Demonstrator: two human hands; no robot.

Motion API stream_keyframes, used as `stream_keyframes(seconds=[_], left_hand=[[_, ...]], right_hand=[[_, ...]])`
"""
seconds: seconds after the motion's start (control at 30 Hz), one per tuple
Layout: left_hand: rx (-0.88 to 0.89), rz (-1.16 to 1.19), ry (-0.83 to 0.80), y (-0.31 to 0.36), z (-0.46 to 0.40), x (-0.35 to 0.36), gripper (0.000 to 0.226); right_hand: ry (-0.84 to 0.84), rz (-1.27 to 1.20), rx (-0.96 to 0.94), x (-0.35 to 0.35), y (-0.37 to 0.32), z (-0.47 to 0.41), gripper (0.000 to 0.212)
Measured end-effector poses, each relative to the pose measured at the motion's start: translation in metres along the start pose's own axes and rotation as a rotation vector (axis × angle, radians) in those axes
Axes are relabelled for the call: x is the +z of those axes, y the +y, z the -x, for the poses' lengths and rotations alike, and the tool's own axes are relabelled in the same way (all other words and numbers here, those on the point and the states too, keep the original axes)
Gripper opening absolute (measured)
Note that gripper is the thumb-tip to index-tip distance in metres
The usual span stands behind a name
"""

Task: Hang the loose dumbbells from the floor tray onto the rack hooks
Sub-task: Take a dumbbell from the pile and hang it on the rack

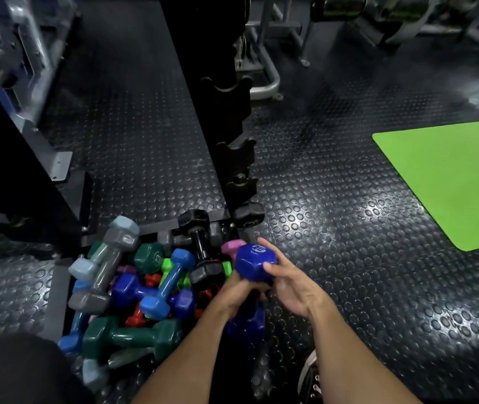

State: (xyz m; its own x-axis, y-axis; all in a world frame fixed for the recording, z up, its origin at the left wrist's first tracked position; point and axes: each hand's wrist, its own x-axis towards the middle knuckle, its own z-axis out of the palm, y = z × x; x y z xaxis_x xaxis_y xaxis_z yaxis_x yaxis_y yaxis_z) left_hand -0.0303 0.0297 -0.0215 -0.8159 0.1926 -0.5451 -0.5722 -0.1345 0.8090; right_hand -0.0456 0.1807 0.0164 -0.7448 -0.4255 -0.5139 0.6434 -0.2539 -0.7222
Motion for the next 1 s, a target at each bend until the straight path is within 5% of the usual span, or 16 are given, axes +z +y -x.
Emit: stream_keyframes(seconds=[0.13,0.47,0.57,0.63,0.77,0.9,1.0], left_hand=[[0.046,0.103,-0.001,0.018,-0.014,-0.003,0.044],[0.157,0.036,-0.109,0.041,-0.026,-0.007,0.049],[0.183,0.003,-0.019,0.033,-0.022,-0.023,0.036],[0.148,0.031,0.083,0.030,-0.021,-0.027,0.053],[-0.027,0.330,0.167,0.022,-0.022,-0.035,0.086],[-0.156,0.629,0.053,0.016,-0.012,-0.026,0.047],[-0.181,0.787,-0.074,0.010,-0.004,-0.013,0.047]], right_hand=[[0.109,0.235,-0.075,0.022,-0.025,-0.018,0.098],[0.368,0.281,-0.352,0.034,-0.050,-0.016,0.097],[0.389,0.285,-0.389,0.033,-0.054,-0.013,0.095],[0.383,0.278,-0.402,0.036,-0.059,-0.014,0.094],[0.367,0.294,-0.438,0.038,-0.069,-0.022,0.092],[0.421,0.251,-0.482,0.028,-0.082,-0.033,0.080],[0.485,0.166,-0.479,0.012,-0.092,-0.041,0.073]])
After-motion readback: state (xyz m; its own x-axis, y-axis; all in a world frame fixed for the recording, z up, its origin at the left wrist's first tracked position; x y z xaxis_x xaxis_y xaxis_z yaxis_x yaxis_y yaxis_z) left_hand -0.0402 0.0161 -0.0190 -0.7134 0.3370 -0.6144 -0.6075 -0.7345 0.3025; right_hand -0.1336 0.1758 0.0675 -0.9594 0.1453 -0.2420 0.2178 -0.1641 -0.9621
